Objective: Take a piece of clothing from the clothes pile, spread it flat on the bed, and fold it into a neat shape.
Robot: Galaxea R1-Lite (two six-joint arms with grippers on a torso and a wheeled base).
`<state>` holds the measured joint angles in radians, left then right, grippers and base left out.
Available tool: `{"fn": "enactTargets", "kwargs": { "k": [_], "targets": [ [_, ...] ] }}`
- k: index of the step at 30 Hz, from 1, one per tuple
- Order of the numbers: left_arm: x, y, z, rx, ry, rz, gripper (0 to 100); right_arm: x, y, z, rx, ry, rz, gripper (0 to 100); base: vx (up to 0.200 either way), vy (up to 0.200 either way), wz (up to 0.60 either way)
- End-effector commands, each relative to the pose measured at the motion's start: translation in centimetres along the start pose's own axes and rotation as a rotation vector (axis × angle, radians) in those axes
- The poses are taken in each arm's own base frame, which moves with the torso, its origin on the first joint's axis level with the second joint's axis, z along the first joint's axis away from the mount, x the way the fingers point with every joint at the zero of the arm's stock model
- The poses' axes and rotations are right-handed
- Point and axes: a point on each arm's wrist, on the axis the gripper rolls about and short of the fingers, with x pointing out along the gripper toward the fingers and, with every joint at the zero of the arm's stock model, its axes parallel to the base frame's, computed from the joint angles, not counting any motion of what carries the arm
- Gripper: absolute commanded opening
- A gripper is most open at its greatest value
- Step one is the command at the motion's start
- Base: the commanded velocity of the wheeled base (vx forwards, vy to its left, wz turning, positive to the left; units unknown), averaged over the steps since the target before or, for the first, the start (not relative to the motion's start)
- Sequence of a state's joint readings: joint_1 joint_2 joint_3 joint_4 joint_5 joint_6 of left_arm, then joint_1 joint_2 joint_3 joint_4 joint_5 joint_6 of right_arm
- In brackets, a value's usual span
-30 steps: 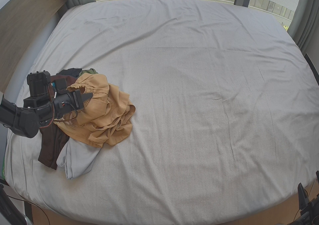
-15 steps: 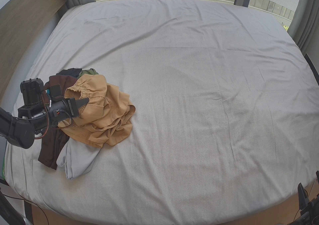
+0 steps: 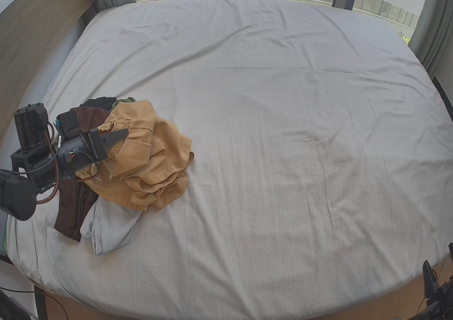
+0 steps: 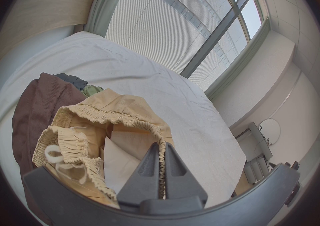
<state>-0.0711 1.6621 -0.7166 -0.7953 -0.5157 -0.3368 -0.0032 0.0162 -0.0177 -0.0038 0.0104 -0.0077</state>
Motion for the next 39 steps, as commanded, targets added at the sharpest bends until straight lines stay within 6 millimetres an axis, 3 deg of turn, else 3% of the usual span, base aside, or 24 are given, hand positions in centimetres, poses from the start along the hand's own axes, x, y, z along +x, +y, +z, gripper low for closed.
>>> {"fn": "enactTargets", "kwargs": {
  "k": [1, 6, 10, 21, 29, 39],
  "targets": [
    [-1.2, -2.8, 1.3, 0.016, -0.054, -0.079, 0, 0.0, 0.0, -0.5, -0.002, 0.001, 0.002, 100, 0.0, 0.0, 0.0],
    [-2.0, -5.4, 1.5, 0.032, -0.068, -0.164, 0, 0.0, 0.0, -0.5, -0.002, 0.001, 0.0, 100, 0.0, 0.0, 0.0],
    [-2.2, -6.2, 0.5, 0.03, -0.041, -0.189, 0, 0.0, 0.0, -0.5, -0.002, 0.001, 0.0, 100, 0.0, 0.0, 0.0],
    [-1.7, -8.0, 0.2, 0.053, -0.064, -0.267, 0, 0.0, 0.0, -0.5, -0.002, 0.001, 0.0, 100, 0.0, 0.0, 0.0],
    [-1.9, -8.3, 0.1, 0.058, -0.055, -0.288, 0, 0.0, 0.0, -0.5, 0.0, -0.001, -0.001, 100, 0.0, 0.0, 0.0],
    [-2.0, -8.1, -2.0, 0.072, -0.016, -0.289, 0, 0.0, 0.0, -0.5, 0.0, 0.001, -0.001, 100, 0.0, 0.0, 0.0]
  ]
}}
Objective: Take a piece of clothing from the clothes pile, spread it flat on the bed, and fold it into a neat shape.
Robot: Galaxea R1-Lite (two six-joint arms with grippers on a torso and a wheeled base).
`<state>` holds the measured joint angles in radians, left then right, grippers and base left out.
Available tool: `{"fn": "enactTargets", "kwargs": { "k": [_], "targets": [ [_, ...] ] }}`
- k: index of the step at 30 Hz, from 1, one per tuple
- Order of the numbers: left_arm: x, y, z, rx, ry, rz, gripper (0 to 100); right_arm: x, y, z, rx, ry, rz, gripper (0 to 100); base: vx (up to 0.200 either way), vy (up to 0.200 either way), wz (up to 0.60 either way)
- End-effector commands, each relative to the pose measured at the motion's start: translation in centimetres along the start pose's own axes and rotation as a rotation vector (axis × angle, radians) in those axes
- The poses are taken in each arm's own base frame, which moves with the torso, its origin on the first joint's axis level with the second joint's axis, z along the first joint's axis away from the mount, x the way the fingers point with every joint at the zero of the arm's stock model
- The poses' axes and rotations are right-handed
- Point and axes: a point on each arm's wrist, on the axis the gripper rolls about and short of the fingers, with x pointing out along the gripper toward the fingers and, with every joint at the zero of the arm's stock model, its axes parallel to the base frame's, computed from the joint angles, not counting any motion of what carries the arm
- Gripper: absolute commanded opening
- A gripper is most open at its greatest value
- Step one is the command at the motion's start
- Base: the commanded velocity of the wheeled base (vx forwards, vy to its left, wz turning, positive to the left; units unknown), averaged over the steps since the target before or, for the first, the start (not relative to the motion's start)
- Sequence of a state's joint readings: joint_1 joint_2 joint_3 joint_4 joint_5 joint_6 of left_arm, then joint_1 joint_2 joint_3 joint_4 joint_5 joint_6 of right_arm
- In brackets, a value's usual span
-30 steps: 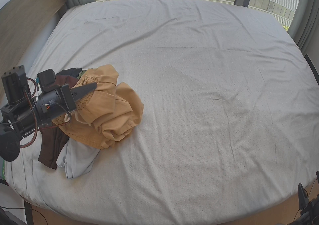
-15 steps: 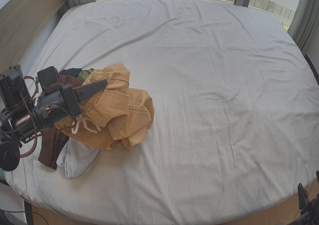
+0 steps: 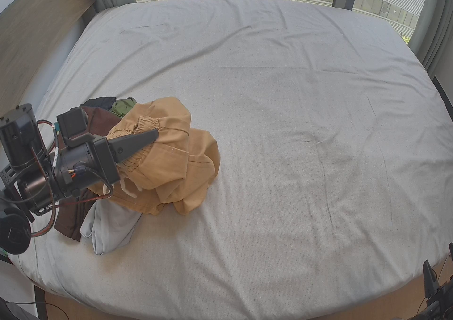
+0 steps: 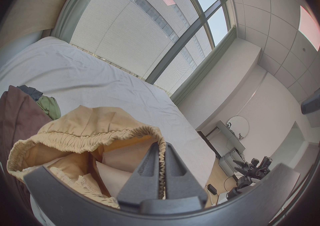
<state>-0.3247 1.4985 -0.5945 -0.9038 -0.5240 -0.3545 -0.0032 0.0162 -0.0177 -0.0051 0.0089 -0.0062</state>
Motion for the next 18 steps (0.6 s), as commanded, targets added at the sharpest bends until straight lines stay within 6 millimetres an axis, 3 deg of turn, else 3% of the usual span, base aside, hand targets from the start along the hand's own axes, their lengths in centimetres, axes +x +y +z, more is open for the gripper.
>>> {"fn": "enactTargets", "kwargs": {
  "k": [1, 11, 18],
  "targets": [
    [-0.1, 0.0, -0.6, -0.001, 0.005, -0.009, 0, 0.0, 0.0, -0.5, -0.001, 0.002, 0.0, 100, 0.0, 0.0, 0.0],
    [2.1, -1.3, -1.3, -0.019, -0.008, -0.127, 0, 0.0, 0.0, -0.5, -0.001, 0.002, 0.0, 100, 0.0, 0.0, 0.0],
    [3.5, -0.8, -1.6, -0.034, -0.072, -0.164, 0, 0.0, 0.0, -0.5, -0.001, 0.002, 0.0, 100, 0.0, 0.0, 0.0]
  ]
}}
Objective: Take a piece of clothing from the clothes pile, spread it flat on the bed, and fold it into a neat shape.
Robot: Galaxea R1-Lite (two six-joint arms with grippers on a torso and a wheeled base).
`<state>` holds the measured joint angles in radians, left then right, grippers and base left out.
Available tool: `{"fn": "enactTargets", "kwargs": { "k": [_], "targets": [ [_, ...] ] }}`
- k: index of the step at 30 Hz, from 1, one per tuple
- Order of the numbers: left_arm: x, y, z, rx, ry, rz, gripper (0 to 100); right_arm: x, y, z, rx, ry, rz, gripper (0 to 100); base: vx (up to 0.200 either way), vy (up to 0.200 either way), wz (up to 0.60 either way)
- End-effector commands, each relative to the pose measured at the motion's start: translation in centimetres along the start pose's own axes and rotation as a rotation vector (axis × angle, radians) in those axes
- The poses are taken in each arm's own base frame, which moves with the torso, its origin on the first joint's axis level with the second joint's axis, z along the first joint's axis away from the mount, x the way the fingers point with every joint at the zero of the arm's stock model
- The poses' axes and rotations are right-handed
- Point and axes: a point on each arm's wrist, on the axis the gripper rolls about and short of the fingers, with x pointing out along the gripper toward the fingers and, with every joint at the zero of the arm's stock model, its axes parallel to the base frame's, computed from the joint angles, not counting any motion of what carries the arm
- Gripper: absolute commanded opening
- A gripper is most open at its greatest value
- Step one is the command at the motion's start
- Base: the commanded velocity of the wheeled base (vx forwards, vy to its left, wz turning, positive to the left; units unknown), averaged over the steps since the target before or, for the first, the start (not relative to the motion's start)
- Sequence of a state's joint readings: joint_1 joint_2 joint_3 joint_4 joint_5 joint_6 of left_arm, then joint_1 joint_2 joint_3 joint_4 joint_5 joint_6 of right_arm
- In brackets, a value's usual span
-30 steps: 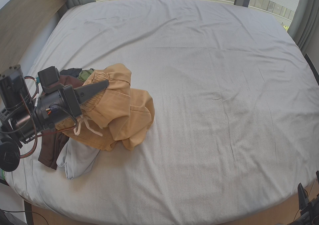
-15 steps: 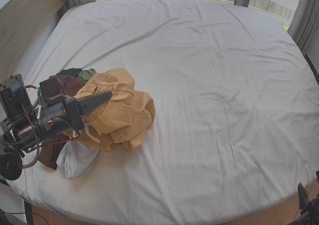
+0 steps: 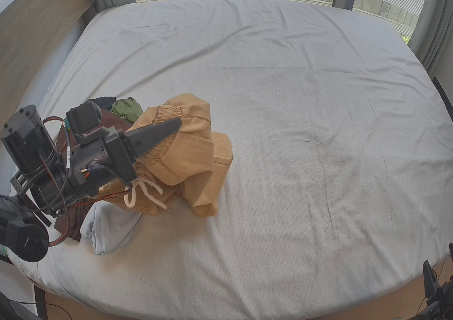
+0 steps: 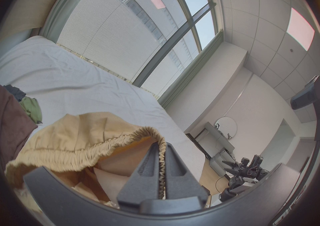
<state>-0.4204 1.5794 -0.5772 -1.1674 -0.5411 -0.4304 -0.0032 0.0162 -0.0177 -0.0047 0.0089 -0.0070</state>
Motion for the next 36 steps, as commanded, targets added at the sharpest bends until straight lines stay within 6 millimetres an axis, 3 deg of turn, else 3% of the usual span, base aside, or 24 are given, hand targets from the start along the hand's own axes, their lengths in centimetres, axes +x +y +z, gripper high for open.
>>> {"fn": "enactTargets", "kwargs": {
  "k": [1, 8, 17, 36],
  "targets": [
    [1.1, 1.0, -1.3, -0.037, 0.017, -0.002, 0, 0.0, 0.0, -0.5, -0.001, 0.002, 0.0, 100, 0.0, 0.0, 0.0],
    [1.9, 1.0, -1.5, -0.018, -0.044, -0.057, 0, 0.0, 0.0, -0.5, 0.002, 0.002, 0.0, 100, 0.0, 0.0, 0.0],
    [2.5, -0.5, -1.8, -0.088, -0.04, -0.112, 0, 0.0, 0.0, -0.5, 0.002, 0.0, 0.0, 100, 0.0, 0.0, 0.0],
    [4.1, -1.7, -1.9, -0.114, -0.078, -0.139, 0, 0.0, 0.0, -0.5, 0.001, 0.002, 0.0, 100, 0.0, 0.0, 0.0]
  ]
}}
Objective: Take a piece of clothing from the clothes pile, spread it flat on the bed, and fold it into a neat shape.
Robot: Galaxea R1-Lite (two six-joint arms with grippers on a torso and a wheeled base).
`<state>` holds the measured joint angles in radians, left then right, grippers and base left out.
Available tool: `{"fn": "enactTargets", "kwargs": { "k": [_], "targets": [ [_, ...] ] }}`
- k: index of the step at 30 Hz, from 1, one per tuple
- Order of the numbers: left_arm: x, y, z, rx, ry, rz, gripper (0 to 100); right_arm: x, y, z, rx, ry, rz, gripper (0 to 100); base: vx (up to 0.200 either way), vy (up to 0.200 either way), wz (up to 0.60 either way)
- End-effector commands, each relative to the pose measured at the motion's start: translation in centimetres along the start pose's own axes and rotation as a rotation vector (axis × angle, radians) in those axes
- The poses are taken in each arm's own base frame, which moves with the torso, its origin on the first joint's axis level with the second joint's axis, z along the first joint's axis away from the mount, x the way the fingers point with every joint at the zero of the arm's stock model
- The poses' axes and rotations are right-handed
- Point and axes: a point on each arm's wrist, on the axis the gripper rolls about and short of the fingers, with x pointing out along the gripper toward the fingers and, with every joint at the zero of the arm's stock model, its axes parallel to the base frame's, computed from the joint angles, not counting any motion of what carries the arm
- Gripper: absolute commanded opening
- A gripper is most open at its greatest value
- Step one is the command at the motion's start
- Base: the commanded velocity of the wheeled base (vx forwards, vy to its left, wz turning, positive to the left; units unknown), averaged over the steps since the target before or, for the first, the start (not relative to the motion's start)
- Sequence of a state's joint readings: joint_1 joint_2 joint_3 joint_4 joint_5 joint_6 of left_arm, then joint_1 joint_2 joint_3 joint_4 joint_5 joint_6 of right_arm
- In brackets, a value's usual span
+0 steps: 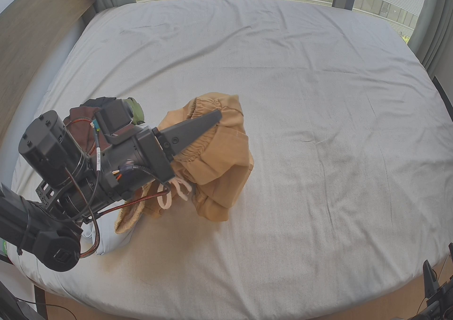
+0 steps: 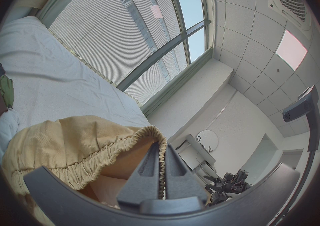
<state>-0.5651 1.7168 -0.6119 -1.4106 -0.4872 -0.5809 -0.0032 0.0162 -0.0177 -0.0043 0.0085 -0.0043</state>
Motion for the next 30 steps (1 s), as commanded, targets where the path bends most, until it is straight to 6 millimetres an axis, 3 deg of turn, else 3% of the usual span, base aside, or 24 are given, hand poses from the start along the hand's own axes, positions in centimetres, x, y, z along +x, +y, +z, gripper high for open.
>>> {"fn": "enactTargets", "kwargs": {
  "k": [1, 12, 22, 30],
  "targets": [
    [0.3, 0.2, -0.2, -0.004, 0.002, 0.005, 0, 0.0, 0.0, -0.5, -0.002, 0.001, 0.001, 100, 0.0, 0.0, 0.0],
    [1.6, 0.7, 0.5, 0.037, -0.092, -0.024, 0, 0.0, 0.0, -0.5, -0.002, 0.001, 0.001, 100, 0.0, 0.0, 0.0],
    [2.1, 0.0, 2.1, 0.01, -0.178, -0.047, 0, 0.0, 0.0, -0.5, -0.002, 0.001, 0.001, 100, 0.0, 0.0, 0.0],
    [1.8, -1.7, 3.2, -0.023, -0.207, -0.095, 0, 0.0, 0.0, -0.5, -0.002, 0.001, 0.001, 100, 0.0, 0.0, 0.0]
  ]
}}
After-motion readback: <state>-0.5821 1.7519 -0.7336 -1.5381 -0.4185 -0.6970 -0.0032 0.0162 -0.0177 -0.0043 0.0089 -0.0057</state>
